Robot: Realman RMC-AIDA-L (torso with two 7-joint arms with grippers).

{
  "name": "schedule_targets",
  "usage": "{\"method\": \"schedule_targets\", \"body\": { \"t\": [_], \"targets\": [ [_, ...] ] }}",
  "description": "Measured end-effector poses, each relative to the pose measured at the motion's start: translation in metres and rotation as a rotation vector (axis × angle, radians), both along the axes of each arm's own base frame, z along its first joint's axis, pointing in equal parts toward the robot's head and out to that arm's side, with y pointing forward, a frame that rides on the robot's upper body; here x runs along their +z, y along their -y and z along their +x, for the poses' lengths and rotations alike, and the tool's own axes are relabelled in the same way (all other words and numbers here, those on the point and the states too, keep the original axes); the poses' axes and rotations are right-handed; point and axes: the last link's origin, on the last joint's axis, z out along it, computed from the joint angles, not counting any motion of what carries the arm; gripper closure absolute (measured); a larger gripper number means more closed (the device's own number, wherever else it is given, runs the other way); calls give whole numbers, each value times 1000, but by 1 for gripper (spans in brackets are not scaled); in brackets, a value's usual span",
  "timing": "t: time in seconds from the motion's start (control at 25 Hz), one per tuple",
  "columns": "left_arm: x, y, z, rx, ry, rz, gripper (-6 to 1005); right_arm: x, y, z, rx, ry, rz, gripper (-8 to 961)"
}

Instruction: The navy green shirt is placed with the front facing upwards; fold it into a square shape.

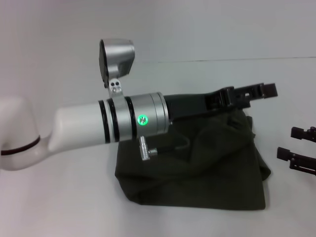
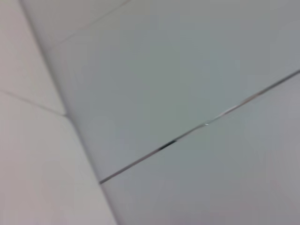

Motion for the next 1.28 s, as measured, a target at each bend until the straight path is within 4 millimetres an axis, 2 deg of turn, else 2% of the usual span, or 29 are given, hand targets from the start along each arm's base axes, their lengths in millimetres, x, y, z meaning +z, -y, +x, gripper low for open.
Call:
{"method": "schedule_targets", "body": {
  "t": [0.24,0.36,0.48,0.8,1.0,1.28],
  "targets": [
    [16,-2,-6,-19,49,42,118,-4,-10,-12,51,-10,5,166],
    [22,-1,-12,-36,55,73,88,-4,-21,-21,68,-41,30,166],
    [38,-5,-24,-47,64,125,88,-8,-37,-35,93,-67,25,166],
    [66,-9,-54,-64,-4,195,89,-39,-69,-62,97,-37,-72,167],
    [74,-8,-69,-22,0,237,89,-55,-70,-64,78,-7,-133,168],
    [77,-8,-73,-12,1,261,88,-64,-68,-63,51,10,-180,169]
  ]
}}
